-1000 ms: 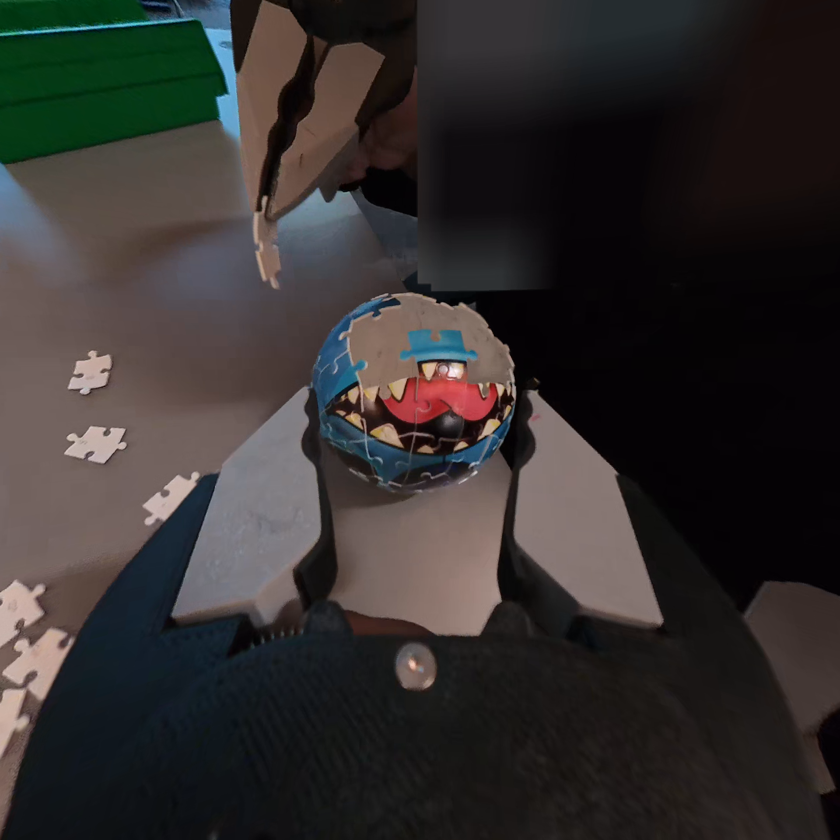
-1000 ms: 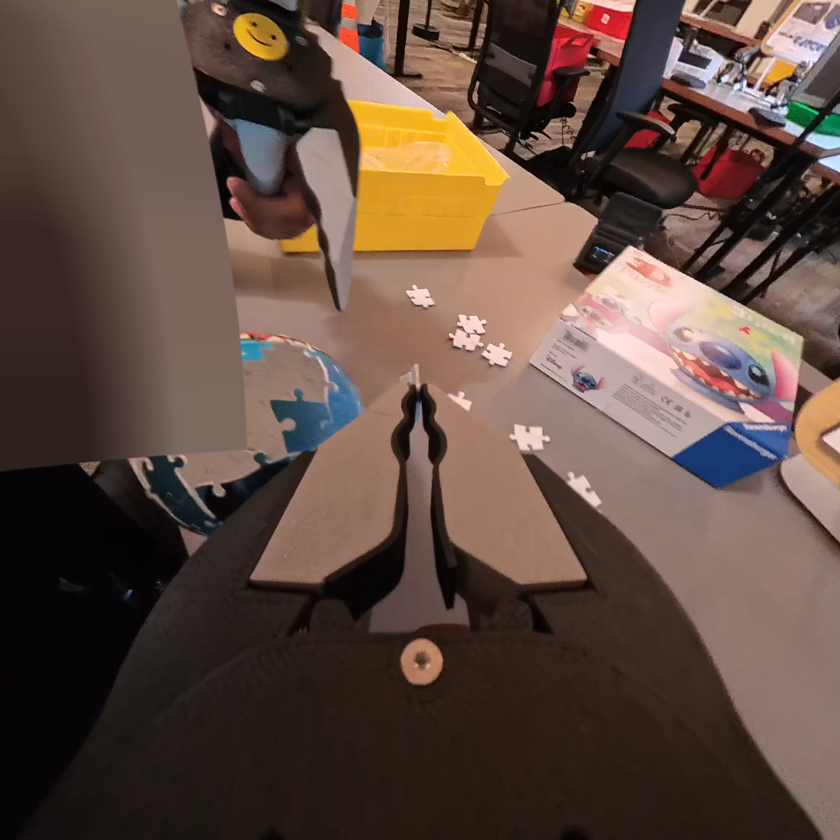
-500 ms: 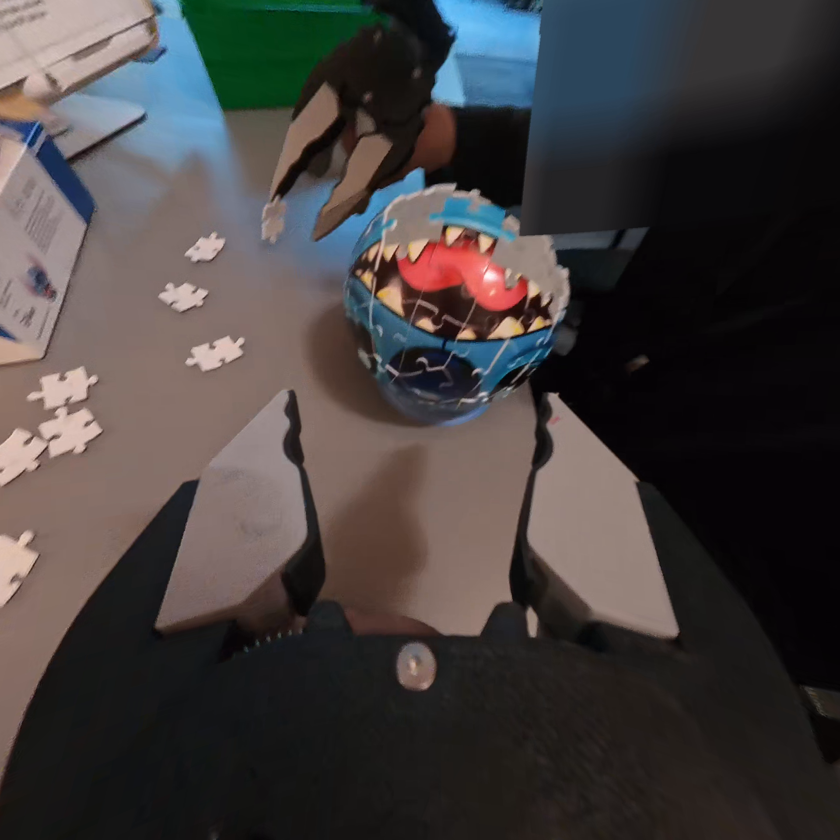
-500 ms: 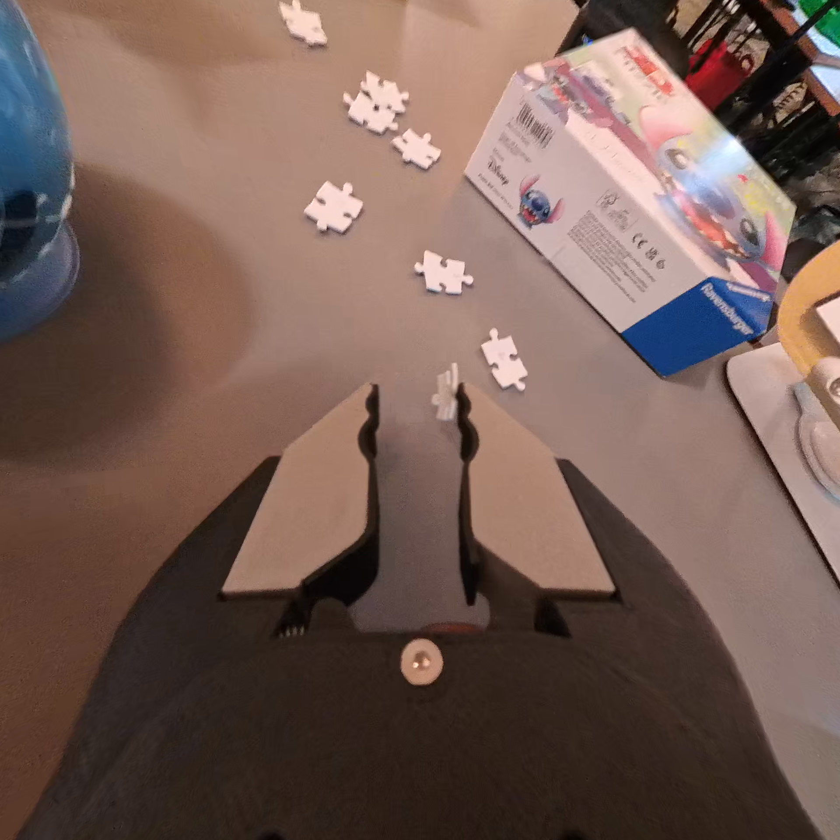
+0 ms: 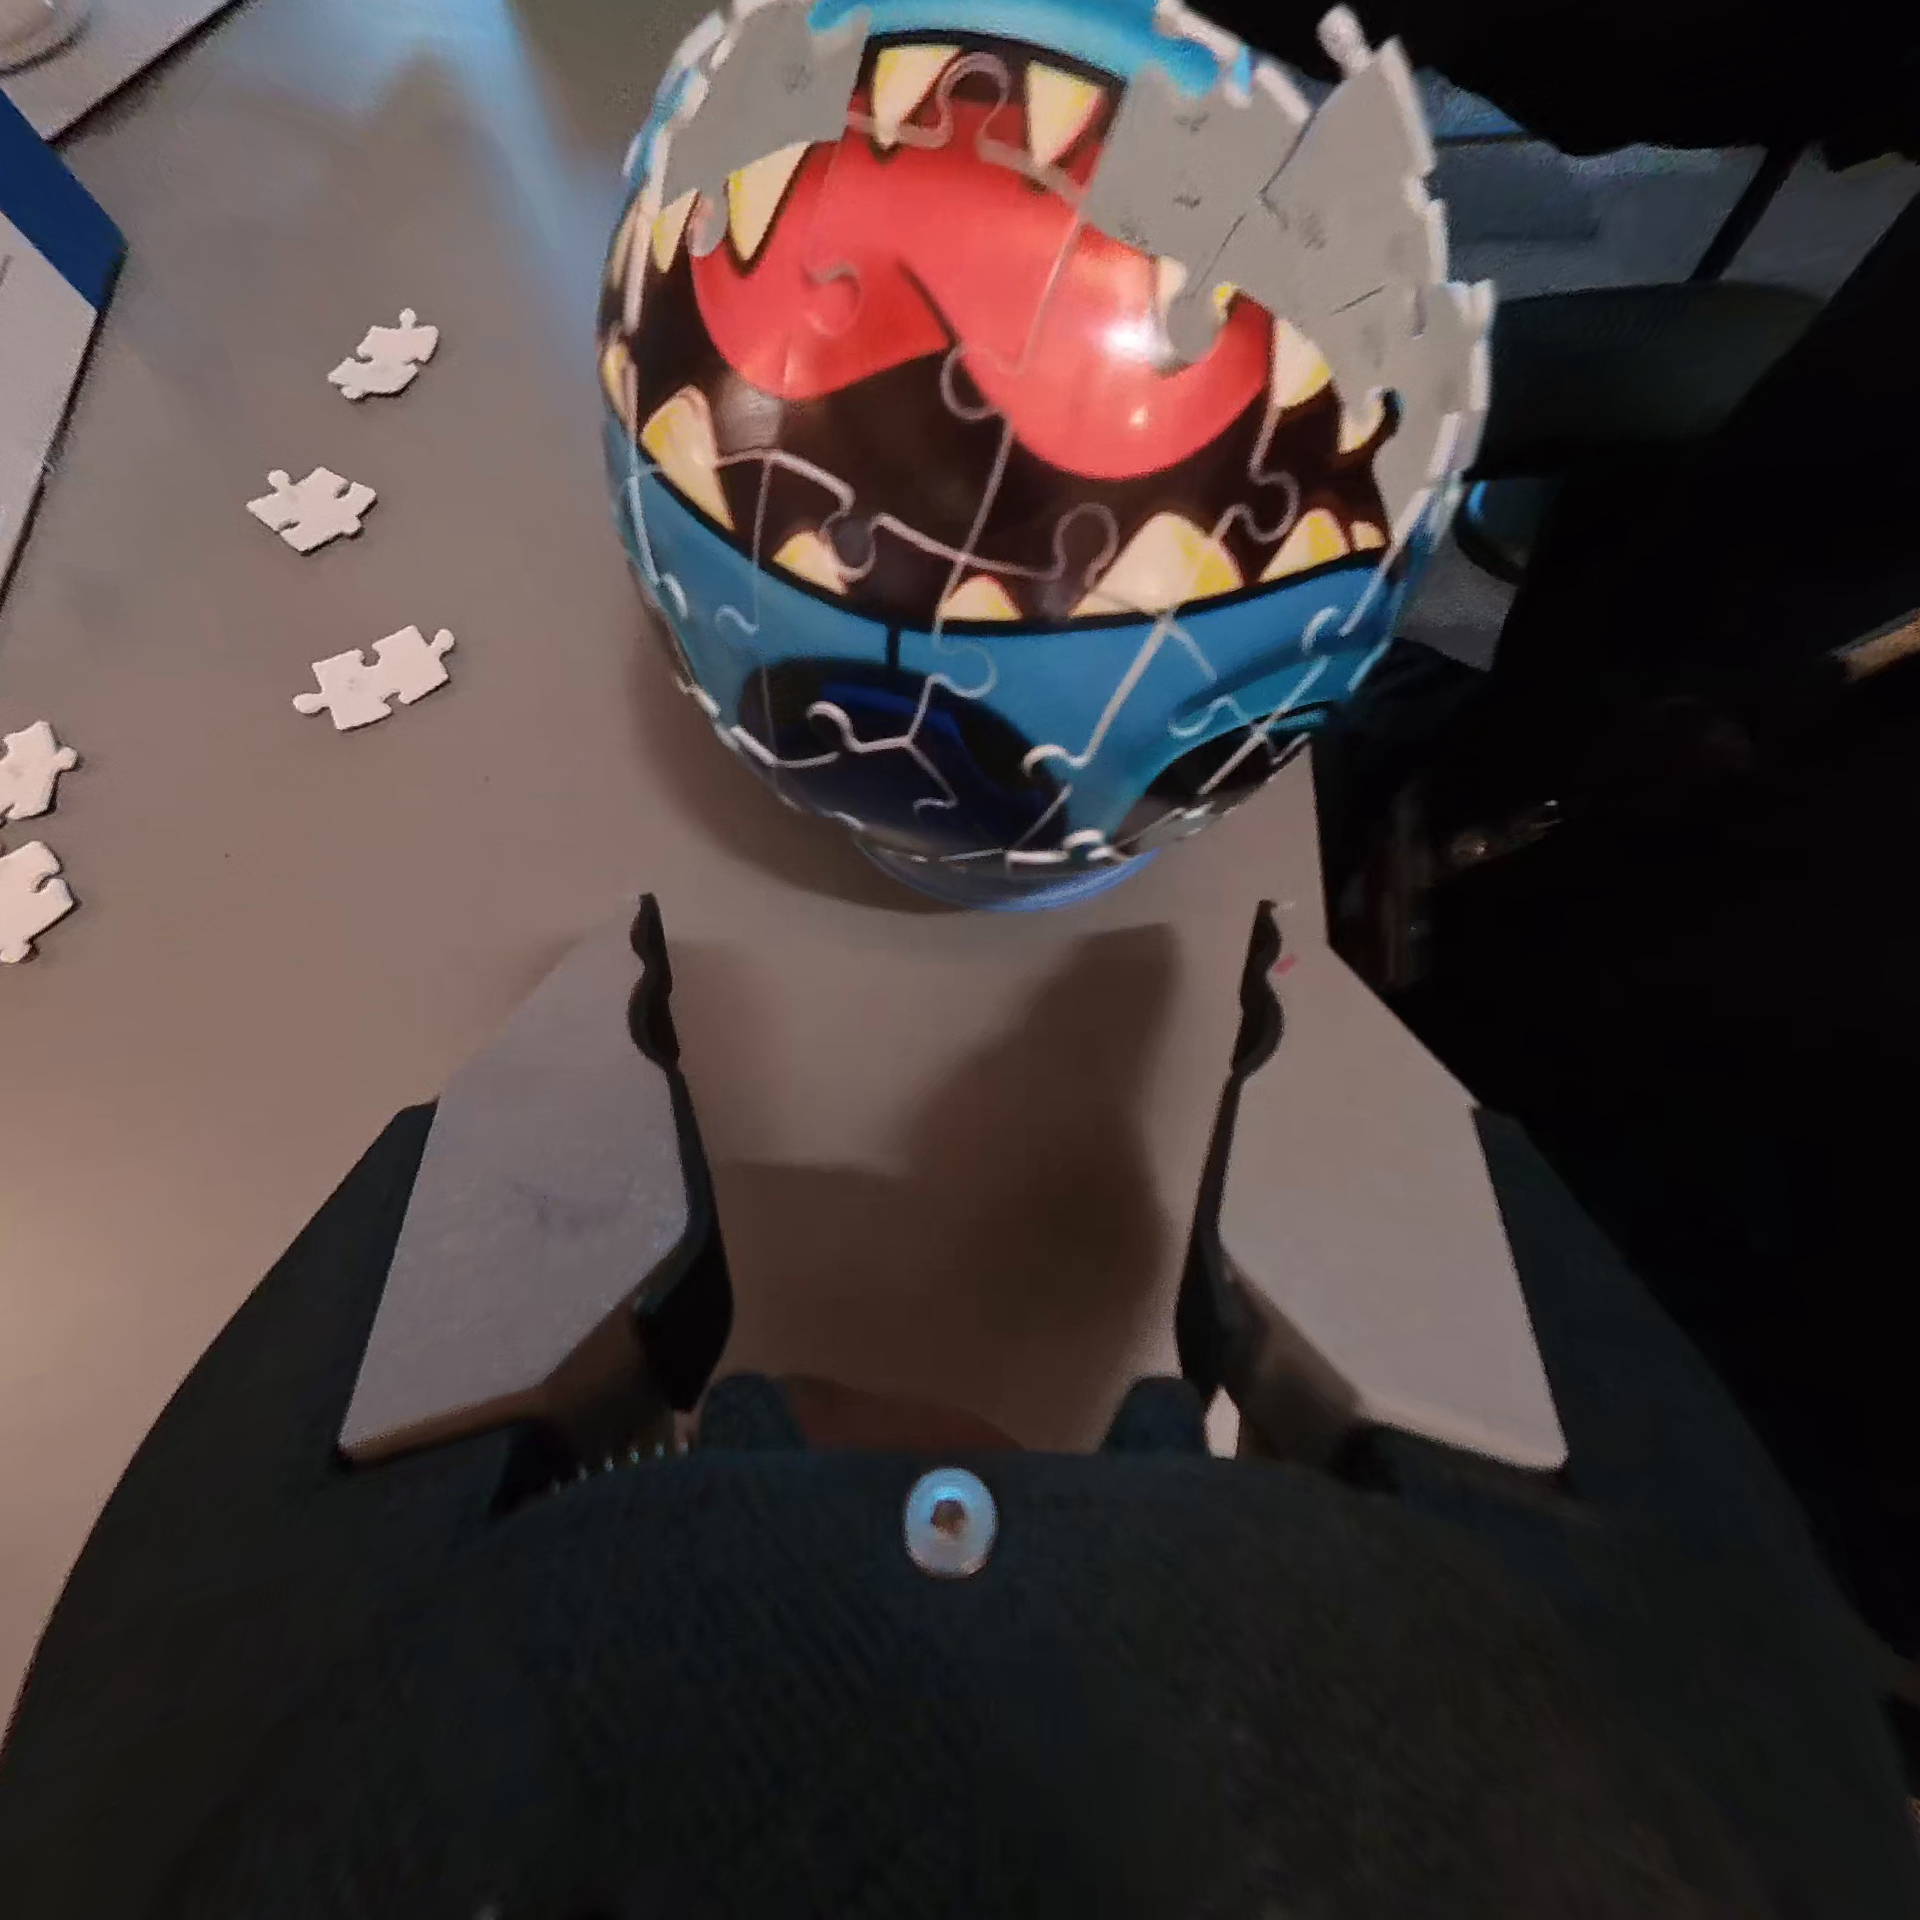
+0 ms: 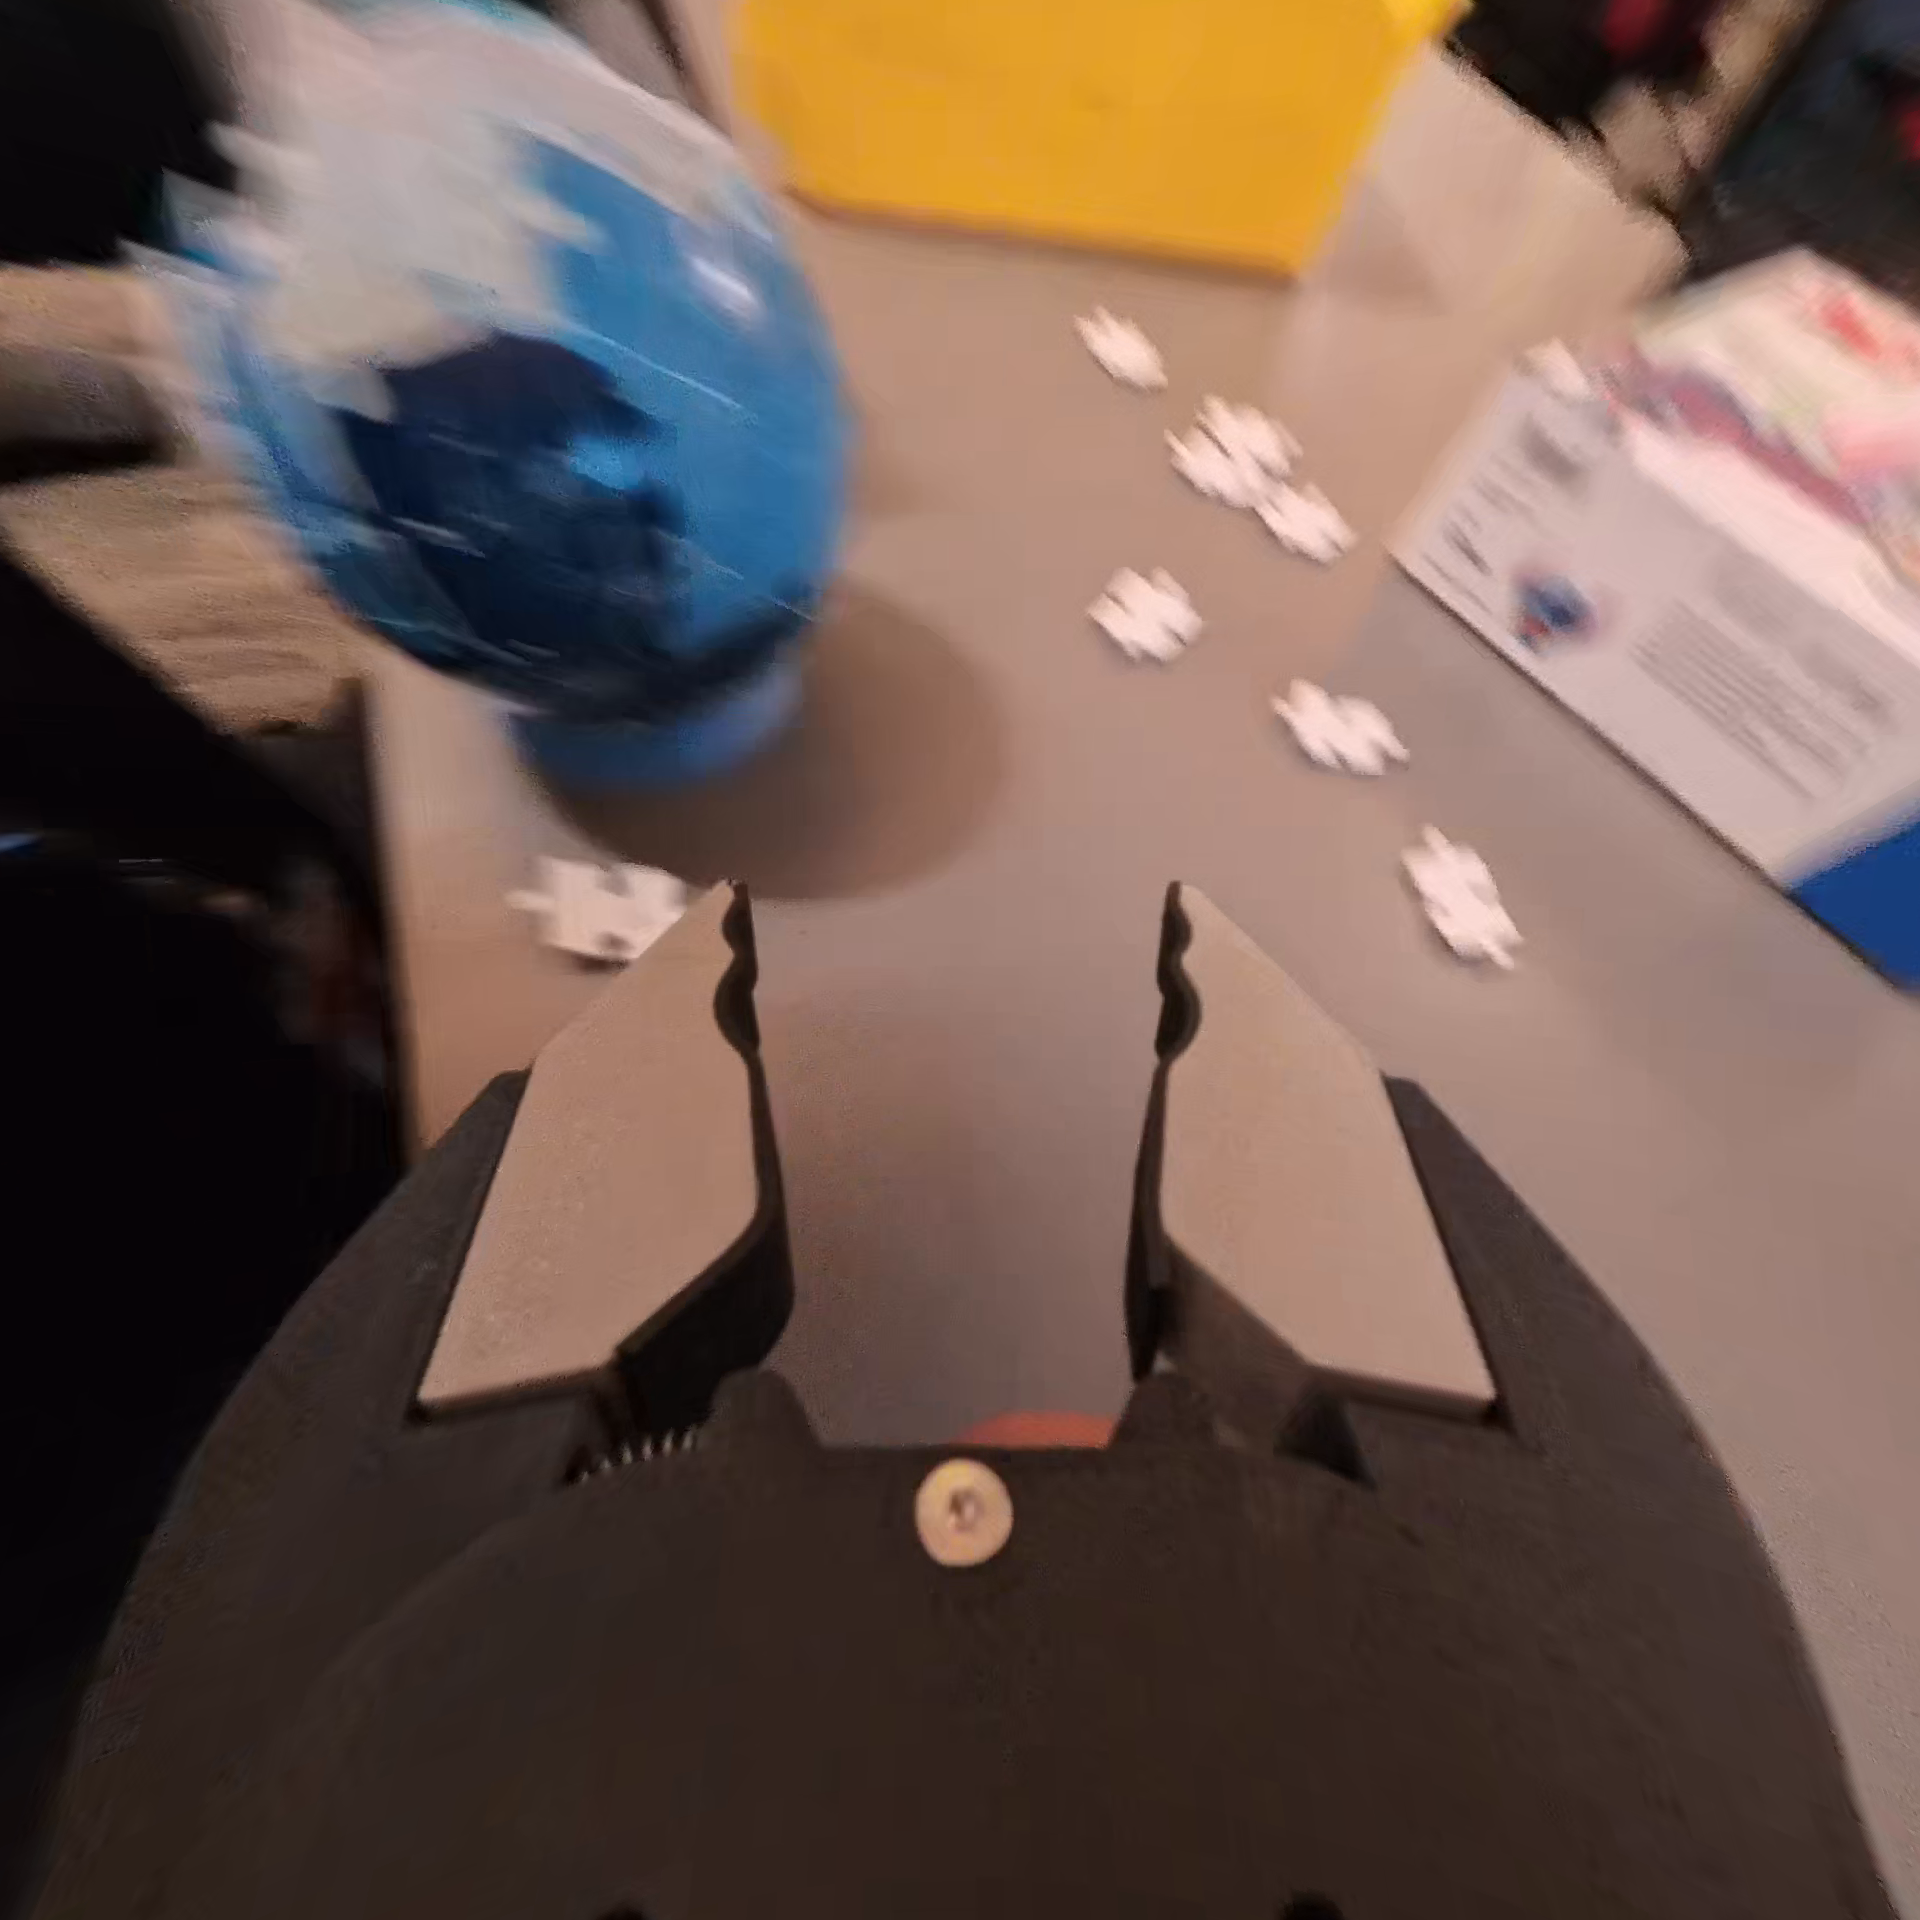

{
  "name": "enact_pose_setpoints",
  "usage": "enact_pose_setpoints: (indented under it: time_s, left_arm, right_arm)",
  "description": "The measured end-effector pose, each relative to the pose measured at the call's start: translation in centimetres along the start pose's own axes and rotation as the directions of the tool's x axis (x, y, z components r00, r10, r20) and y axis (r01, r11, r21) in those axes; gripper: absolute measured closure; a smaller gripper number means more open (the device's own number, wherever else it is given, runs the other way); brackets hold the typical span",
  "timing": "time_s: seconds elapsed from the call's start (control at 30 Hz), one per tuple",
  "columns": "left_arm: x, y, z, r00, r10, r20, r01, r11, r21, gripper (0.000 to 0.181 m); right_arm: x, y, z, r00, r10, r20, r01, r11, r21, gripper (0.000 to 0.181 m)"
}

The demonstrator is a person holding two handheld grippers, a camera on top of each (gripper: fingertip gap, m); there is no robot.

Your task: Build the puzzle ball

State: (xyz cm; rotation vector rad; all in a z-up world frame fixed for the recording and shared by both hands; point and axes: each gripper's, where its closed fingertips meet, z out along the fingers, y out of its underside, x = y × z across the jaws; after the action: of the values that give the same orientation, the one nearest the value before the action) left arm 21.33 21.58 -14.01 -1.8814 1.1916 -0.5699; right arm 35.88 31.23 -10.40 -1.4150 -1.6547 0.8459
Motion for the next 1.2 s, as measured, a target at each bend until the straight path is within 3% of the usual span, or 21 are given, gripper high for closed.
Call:
enact_pose_setpoints:
  time_s: [0.1,0.2,0.27,0.37,0.53,0.77,0.87,1.0,1.1,1.2]
  left_arm:
    - [0.5,-0.5,0.7,1.000,0.028,0.005,-0.028,0.999,0.030,0.069]
    - [0.0,-0.6,1.3,0.998,0.050,0.039,-0.050,0.999,0.013,0.068]
    - [0.3,-1.1,1.4,0.997,0.073,0.024,-0.074,0.997,0.027,0.068]
    - [0.6,-1.9,1.4,0.993,0.114,0.026,-0.115,0.991,0.061,0.070]
    - [0.4,-2.5,1.5,0.994,0.103,0.045,-0.107,0.988,0.112,0.073]
    - [1.0,-3.4,0.3,0.981,-0.162,-0.103,0.177,0.971,0.163,0.074]
    - [0.5,-3.2,-0.1,0.981,-0.188,-0.055,0.195,0.967,0.164,0.080]
    - [0.7,-2.6,-0.3,0.986,-0.165,-0.017,0.165,0.971,0.173,0.081]
    - [0.7,-1.9,0.3,0.995,-0.092,0.046,0.086,0.989,0.122,0.069]
    - [-0.5,-1.5,0.5,0.987,0.022,0.162,-0.034,0.997,0.075,0.069]
  right_arm:
    - [-5.1,-1.3,1.6,0.991,-0.110,0.078,0.105,0.992,0.065,0.096]
    - [-7.2,-2.0,3.9,0.982,-0.169,0.083,0.162,0.983,0.089,0.085]
    - [-7.2,-2.6,5.1,0.977,-0.209,0.047,0.204,0.975,0.093,0.071]
    - [-6.7,-3.1,6.5,0.964,-0.266,-0.006,0.266,0.961,0.079,0.066]
    - [-6.8,-4.0,7.6,0.945,-0.325,-0.041,0.328,0.940,0.097,0.068]
    - [-7.1,-4.8,7.7,0.988,-0.068,0.141,0.047,0.988,0.147,0.072]
    - [-6.8,-4.2,8.1,0.983,-0.008,0.181,-0.013,0.993,0.116,0.074]
    - [-6.8,-4.1,8.3,0.985,-0.040,0.167,0.022,0.994,0.107,0.075]
    - [-6.7,-4.0,8.4,0.989,-0.081,0.127,0.068,0.992,0.102,0.070]
    - [-6.3,-4.7,8.1,0.982,-0.186,0.027,0.180,0.973,0.147,0.065]
